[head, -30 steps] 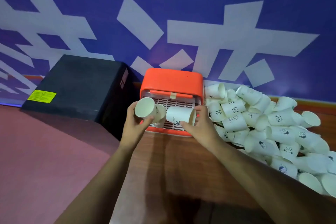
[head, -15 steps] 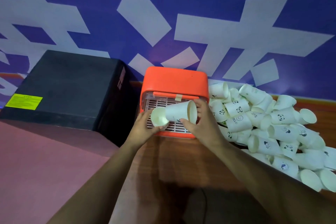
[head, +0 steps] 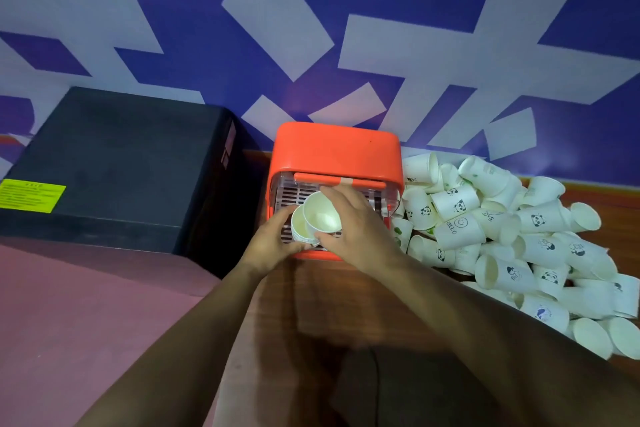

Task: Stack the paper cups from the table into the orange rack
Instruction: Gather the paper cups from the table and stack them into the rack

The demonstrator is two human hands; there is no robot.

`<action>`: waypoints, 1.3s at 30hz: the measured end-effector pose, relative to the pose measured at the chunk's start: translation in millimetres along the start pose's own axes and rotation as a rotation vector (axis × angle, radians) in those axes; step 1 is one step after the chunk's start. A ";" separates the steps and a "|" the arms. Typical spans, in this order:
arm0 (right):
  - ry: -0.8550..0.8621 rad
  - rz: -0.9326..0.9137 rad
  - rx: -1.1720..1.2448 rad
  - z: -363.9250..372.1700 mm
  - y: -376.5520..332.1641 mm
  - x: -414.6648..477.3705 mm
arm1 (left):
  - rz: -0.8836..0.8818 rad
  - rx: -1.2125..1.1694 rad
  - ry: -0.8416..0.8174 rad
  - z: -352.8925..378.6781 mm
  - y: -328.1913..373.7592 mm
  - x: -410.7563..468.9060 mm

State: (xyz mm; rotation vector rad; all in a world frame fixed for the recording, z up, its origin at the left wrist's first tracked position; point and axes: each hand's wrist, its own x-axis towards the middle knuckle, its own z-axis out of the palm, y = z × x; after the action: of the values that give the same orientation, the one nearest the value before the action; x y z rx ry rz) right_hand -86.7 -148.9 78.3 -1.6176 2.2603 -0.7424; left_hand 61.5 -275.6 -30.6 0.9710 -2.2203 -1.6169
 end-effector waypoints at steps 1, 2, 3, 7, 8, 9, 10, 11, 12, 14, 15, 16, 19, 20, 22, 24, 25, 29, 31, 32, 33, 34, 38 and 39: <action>0.003 -0.008 0.031 3.7 -2.9 2.3 | -0.004 -0.010 -0.002 -1.8 -2.0 -0.5; 0.005 -0.007 0.066 6.9 -5.5 4.0 | -0.005 -0.020 0.002 -3.5 -3.4 -1.5; 0.008 0.003 0.099 9.6 -8.1 5.0 | -0.009 -0.028 0.007 -5.5 -4.5 -2.4; 0.034 0.055 0.177 17.6 -10.8 7.8 | -0.007 -0.003 -0.007 -13.4 -6.6 -1.6; 0.035 0.072 0.192 19.0 -10.4 9.1 | -0.010 0.015 -0.014 -14.7 -6.1 -0.8; 0.042 0.090 0.214 20.2 -9.6 10.7 | -0.018 0.028 -0.018 -15.6 -5.9 0.5; 0.051 0.115 0.241 21.9 -8.7 12.1 | -0.025 0.038 -0.021 -16.1 -5.7 1.6; 0.054 0.139 0.266 23.8 -7.2 13.4 | -0.031 0.042 -0.024 -16.4 -5.8 2.2; 0.042 0.153 0.281 26.2 -5.7 14.0 | -0.033 0.046 -0.027 -16.3 -5.3 2.1; -0.023 0.142 0.274 32.8 -1.0 13.2 | -0.037 0.047 -0.023 -16.9 -4.9 0.5; -0.067 0.138 0.256 36.1 2.5 12.2 | -0.040 0.044 -0.023 -17.2 -4.7 -0.6; -0.105 0.143 0.232 38.8 6.7 11.0 | -0.044 0.040 -0.025 -17.2 -4.5 -1.7; -0.181 0.179 0.191 44.3 19.4 10.5 | -0.070 0.028 -0.028 -15.9 -5.5 -3.3; -0.203 0.187 0.190 45.6 21.6 11.0 | -0.076 0.031 -0.027 -15.6 -5.1 -3.7; -0.237 0.194 0.195 47.2 24.0 13.5 | -0.078 0.046 -0.026 -15.7 -2.6 -4.6; -0.265 0.191 0.196 47.0 26.1 14.7 | -0.080 0.065 -0.033 -16.1 3.0 -7.3; -0.282 0.188 0.192 44.6 26.7 13.5 | -0.079 0.077 -0.037 -15.9 6.3 -10.0; -0.319 0.226 0.145 16.0 37.9 -12.9 | -0.082 0.208 0.063 -7.0 15.9 -35.7; -0.299 0.222 0.085 -4.5 53.0 -37.8 | -0.136 0.218 0.179 2.8 19.5 -53.5; -0.284 0.237 0.060 -15.9 63.0 -51.4 | -0.171 0.208 0.221 9.8 22.8 -61.4; -0.269 0.271 0.038 -27.3 74.1 -64.7 | -0.190 0.202 0.236 18.8 26.8 -67.8; -0.256 0.315 0.016 -38.1 87.5 -78.5 | -0.185 0.203 0.220 29.2 31.0 -72.5; -0.217 0.425 -0.099 -75.3 143.2 -136.0 | -0.105 0.196 -0.013 86.8 54.9 -76.2; -0.212 0.445 -0.121 -82.4 156.6 -150.1 | -0.073 0.203 -0.067 103.7 63.2 -72.9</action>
State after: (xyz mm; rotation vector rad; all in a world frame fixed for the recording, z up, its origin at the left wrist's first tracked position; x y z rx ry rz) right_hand -200.9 51.1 49.7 -1.1066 2.4127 -0.3121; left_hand 37.0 -140.3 3.0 1.0751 -2.4601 -1.4955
